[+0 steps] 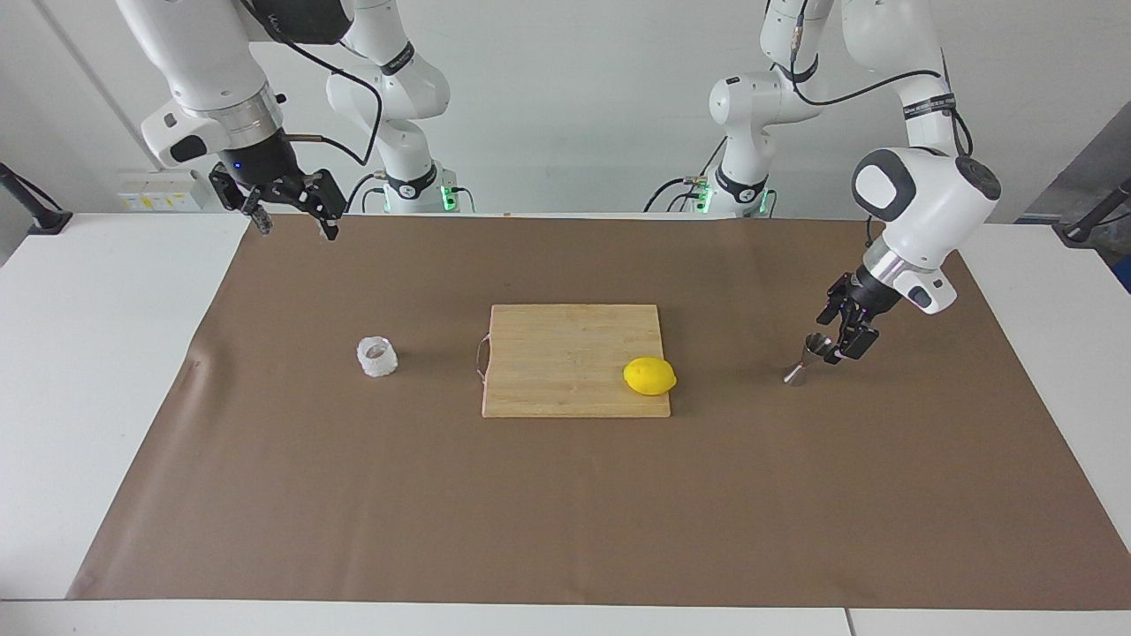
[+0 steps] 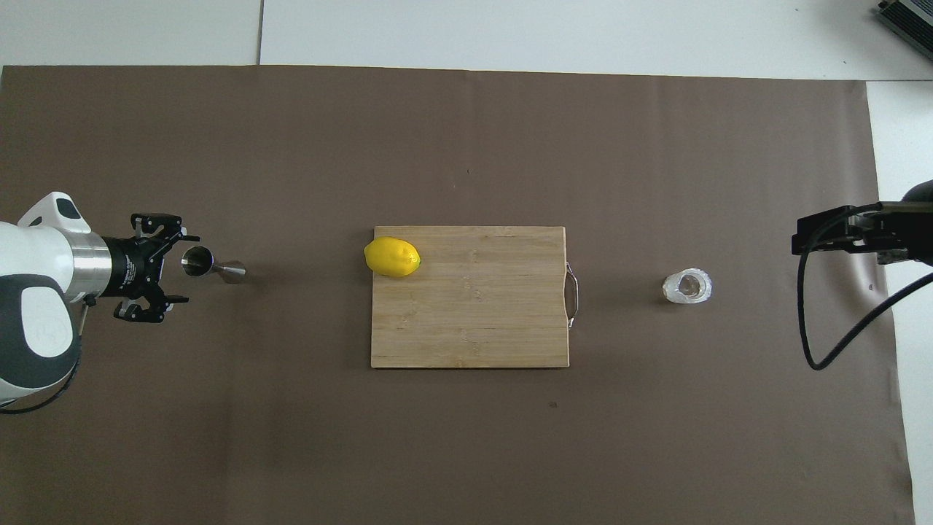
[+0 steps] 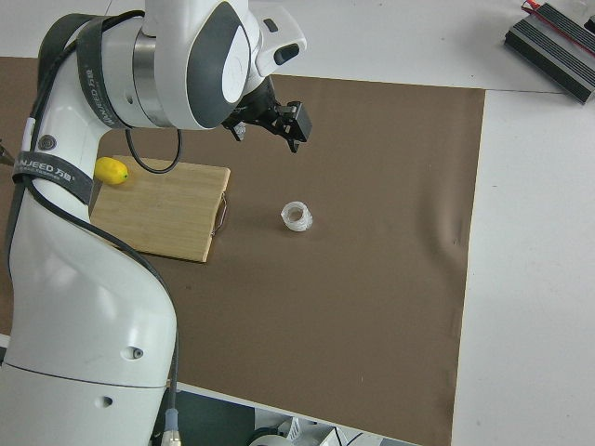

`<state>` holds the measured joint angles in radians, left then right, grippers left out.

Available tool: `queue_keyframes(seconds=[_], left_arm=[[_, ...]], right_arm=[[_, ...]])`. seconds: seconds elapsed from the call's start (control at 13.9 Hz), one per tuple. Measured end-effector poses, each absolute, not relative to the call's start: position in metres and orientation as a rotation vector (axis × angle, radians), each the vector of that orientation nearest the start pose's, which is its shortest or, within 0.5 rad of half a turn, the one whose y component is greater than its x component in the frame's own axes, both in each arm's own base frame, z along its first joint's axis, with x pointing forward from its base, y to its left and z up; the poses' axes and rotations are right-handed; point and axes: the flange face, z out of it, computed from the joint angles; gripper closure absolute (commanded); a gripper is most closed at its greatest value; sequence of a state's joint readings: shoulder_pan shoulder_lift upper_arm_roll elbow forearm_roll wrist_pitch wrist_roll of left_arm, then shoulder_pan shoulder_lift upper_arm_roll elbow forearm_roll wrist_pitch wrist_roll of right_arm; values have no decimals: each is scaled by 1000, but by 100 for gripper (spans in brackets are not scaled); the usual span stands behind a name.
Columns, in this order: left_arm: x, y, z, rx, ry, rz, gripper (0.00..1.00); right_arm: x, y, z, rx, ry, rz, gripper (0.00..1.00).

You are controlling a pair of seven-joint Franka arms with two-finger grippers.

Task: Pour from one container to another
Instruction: 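Move the open left gripper toward the small metal cup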

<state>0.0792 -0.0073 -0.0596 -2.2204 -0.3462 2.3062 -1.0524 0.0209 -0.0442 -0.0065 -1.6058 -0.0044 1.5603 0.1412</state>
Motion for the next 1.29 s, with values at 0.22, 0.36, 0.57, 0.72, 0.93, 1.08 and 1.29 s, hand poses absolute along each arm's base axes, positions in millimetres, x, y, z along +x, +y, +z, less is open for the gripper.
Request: queue_keyframes(seconds=[0.22,0.36,0.57,0.72,0.93,1.08,1.29], left_arm=[[540,5,397,-2731,-2072,78,0],[546,5,405,-2738,-2071,83,0],[552,4,411,-2740,-2078,81,0],[555,3,414,-2727,-2101,80,0],[558,-9,417,-2707,-2126,102,0],[563,-26,427,-2722,-2124,94,0],[568,-36,434,-2735,-2117,97,0]], right_arm=[[540,7,631,-3139,199,2,0],[540,7,631,-3139,199,2,0],[540,7,631,-3139,199,2,0],[540,7,631,-3139,199,2,0],[540,7,631,-3139,199,2,0],[540,7,631,-3139,199,2,0],[540,7,631,-3139,199,2,0]])
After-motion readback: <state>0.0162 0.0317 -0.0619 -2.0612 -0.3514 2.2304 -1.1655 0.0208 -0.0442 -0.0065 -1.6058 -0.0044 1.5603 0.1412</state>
